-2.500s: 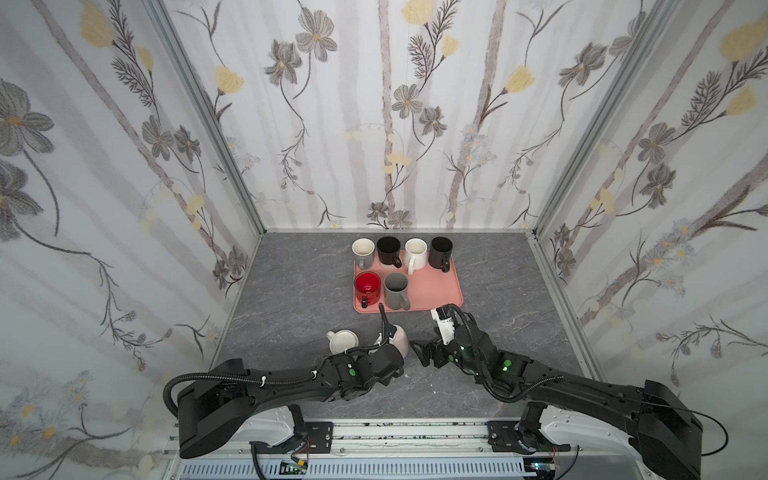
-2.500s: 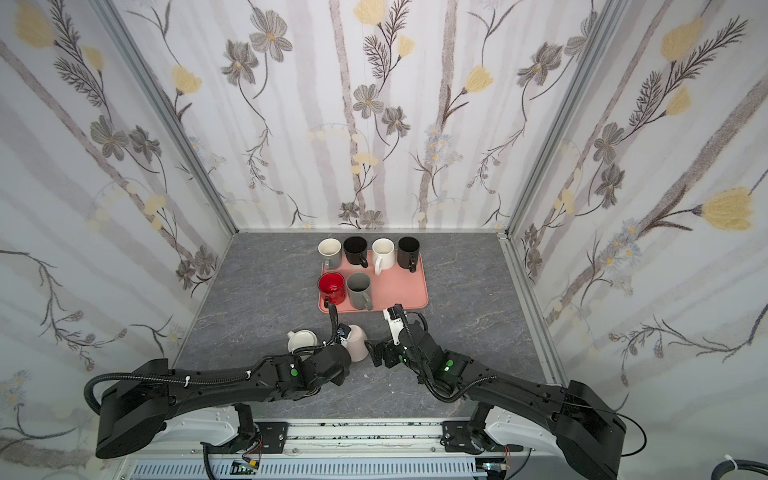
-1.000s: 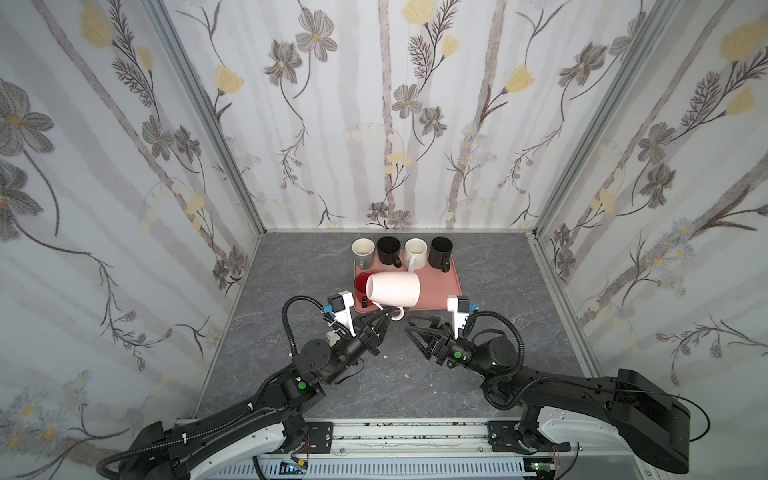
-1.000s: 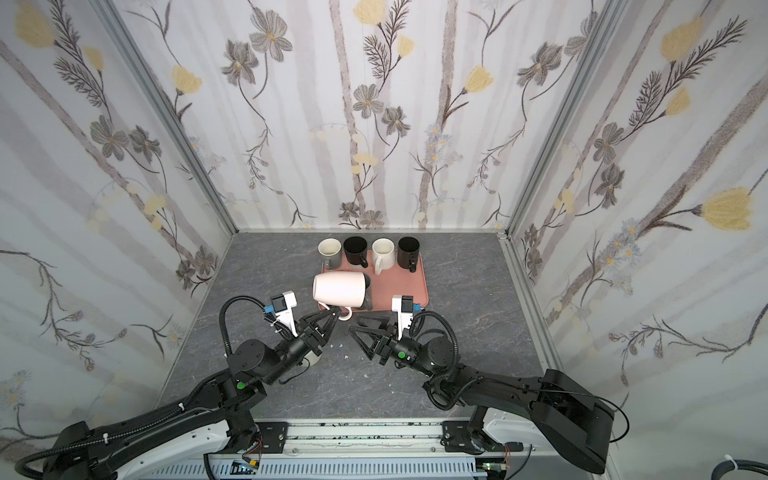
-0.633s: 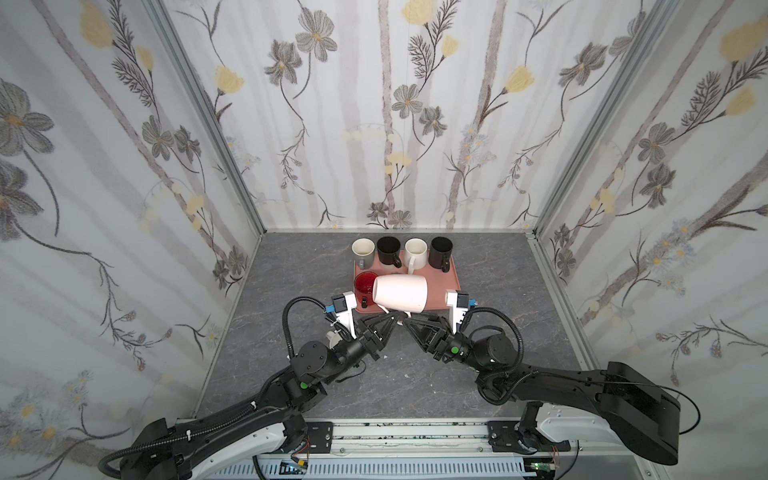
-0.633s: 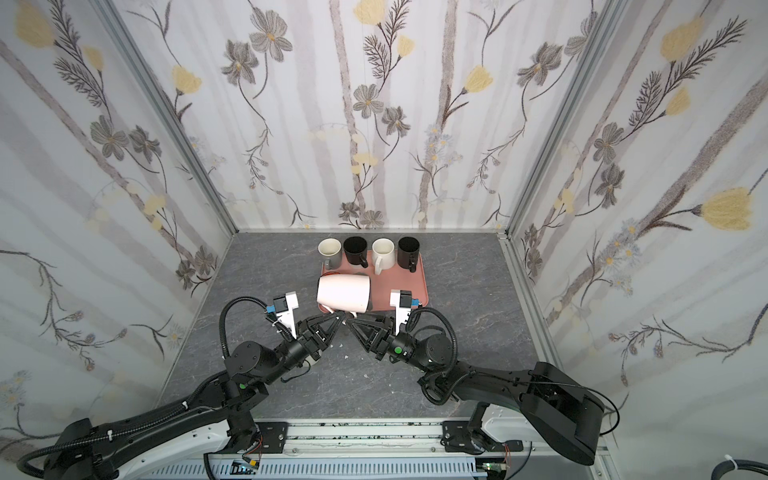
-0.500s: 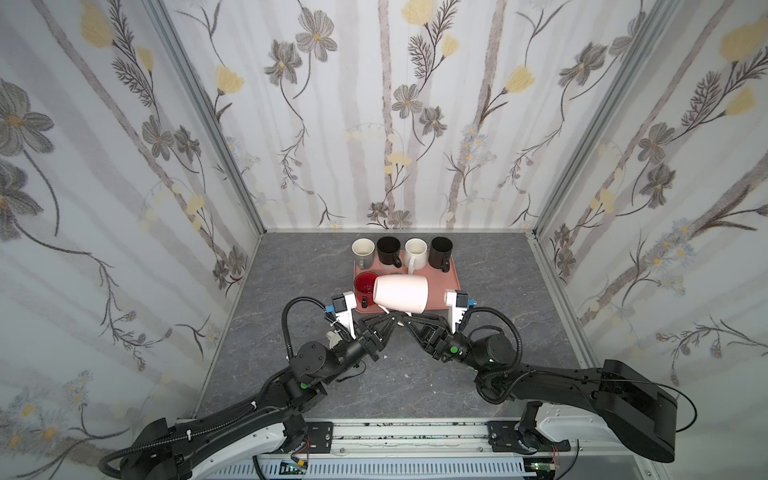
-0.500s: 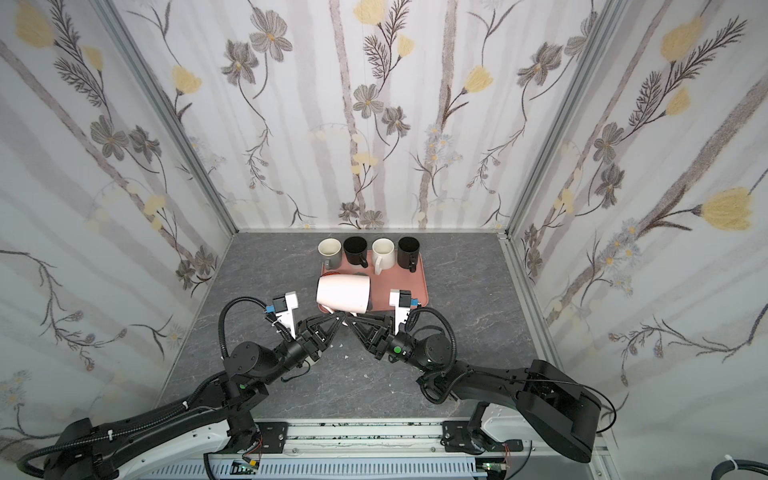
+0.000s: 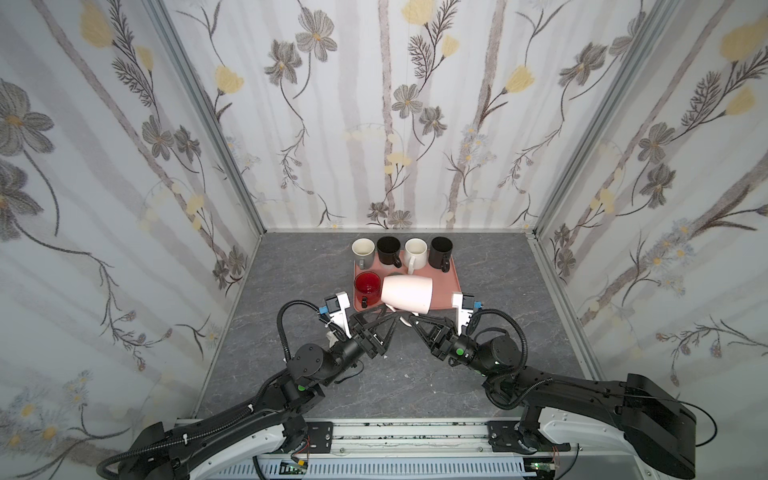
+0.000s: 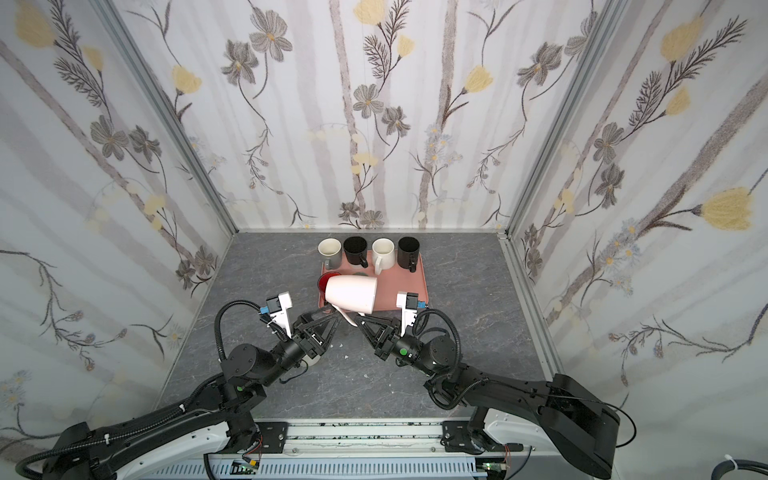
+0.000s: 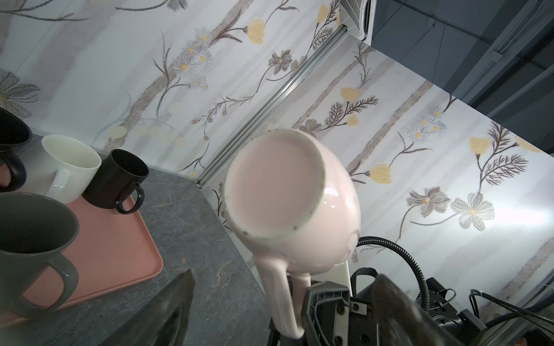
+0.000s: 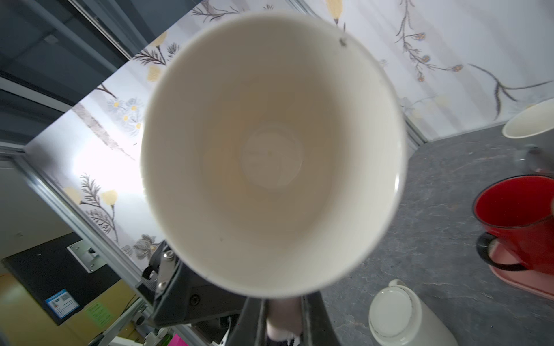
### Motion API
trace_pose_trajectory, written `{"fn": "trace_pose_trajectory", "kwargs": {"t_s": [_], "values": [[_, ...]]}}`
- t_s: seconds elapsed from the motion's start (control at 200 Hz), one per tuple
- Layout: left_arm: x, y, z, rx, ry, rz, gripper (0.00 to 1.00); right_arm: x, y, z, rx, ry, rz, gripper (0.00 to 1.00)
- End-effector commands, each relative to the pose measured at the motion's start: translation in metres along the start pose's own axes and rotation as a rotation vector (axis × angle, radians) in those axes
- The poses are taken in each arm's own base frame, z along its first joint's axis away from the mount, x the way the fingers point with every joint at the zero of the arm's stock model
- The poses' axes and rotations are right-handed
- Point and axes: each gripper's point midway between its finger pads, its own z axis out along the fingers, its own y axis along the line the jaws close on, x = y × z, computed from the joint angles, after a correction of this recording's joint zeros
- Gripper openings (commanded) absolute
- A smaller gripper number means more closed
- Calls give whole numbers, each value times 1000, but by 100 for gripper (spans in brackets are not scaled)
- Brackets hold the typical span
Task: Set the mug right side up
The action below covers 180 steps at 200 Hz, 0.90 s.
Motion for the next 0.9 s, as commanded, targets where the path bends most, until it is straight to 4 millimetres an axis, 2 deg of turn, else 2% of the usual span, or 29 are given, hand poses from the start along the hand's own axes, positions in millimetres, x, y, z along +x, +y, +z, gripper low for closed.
{"fn": "trace_pose_trajectory", "kwargs": {"t_s": [0.0,0.245,0.265,0.34,0.495,0.525,0.535,0.565,0.639,0.894], "values": [[-7,10,-7,-58,-36,11,100,-2,-33,-8,192,12,-61,0],[-20,41,-35,-251,-75,78,100,0,-114,-44,641,244,-180,0],[-22,42,-38,-261,-80,83,100,-9,-123,-48,681,243,-189,0],[-28,46,-49,-292,-101,97,100,-14,-148,-63,792,319,-219,0],[-36,54,-69,-339,-134,117,100,-35,-186,-79,958,421,-300,0],[-37,55,-72,-345,-139,117,100,-35,-195,-84,998,455,-319,0],[-38,55,-73,-350,-142,117,100,-42,-194,-79,1002,448,-332,0],[-38,57,-76,-355,-144,117,100,-47,-199,-78,1031,462,-352,0],[-39,59,-81,-362,-150,115,100,-49,-216,-74,1080,516,-382,0],[-43,59,-86,-389,-149,129,100,-39,-263,-50,1154,664,-414,0]]}}
